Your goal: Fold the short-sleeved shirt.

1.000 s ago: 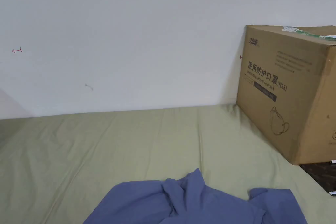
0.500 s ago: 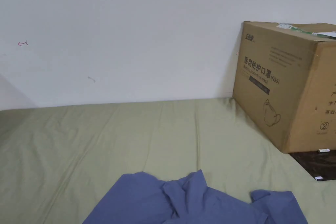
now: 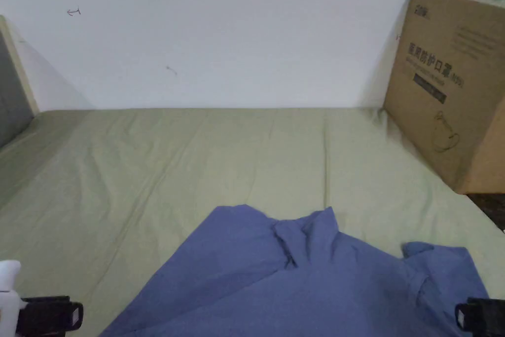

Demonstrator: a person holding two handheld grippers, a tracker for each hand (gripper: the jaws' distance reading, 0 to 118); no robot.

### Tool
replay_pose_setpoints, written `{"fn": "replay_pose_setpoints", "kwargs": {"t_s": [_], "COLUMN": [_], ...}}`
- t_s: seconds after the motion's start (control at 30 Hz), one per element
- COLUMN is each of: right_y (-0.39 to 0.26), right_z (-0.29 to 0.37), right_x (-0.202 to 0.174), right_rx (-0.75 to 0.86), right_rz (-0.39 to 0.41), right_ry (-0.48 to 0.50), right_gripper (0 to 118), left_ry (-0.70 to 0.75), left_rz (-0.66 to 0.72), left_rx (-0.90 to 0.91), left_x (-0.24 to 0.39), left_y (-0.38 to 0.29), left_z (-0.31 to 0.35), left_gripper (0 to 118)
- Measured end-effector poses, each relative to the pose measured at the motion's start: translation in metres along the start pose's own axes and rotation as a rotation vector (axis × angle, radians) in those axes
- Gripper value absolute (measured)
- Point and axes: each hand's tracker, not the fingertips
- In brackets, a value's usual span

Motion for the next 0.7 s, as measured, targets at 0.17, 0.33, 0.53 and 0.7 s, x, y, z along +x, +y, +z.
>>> {"fn": "replay_pose_setpoints", "kwargs": {"t_s": [0.17,0.33,0.53,0.7], "right_y": [0.01,0.013,0.015,0.008], "right_z": [0.045,0.062,0.067,0.054], "right_x": [-0.049,-0.083,-0.092,-0.083], "right_rx": [0.239,0.345,0.341,0.276], "right_rz": [-0.052,-0.139,-0.041,-0.071], "right_ry": [0.202,0.299,0.282,0.286], "right_gripper": [15,0,0,0], "left_ry": [0.05,-0.04,0.091,0.044], "left_rz": [-0.025,-0.014,-0.065,0.047], "left_rx": [0.221,0.286,-0.06,-0.234], "left_x": [0.036,0.054,0.011,-0.03], "left_y": [0.003,0.001,0.001,-0.022], "left_z": [0.039,0.051,-0.012,-0.069], "left_gripper": [34,0,22,107]}}
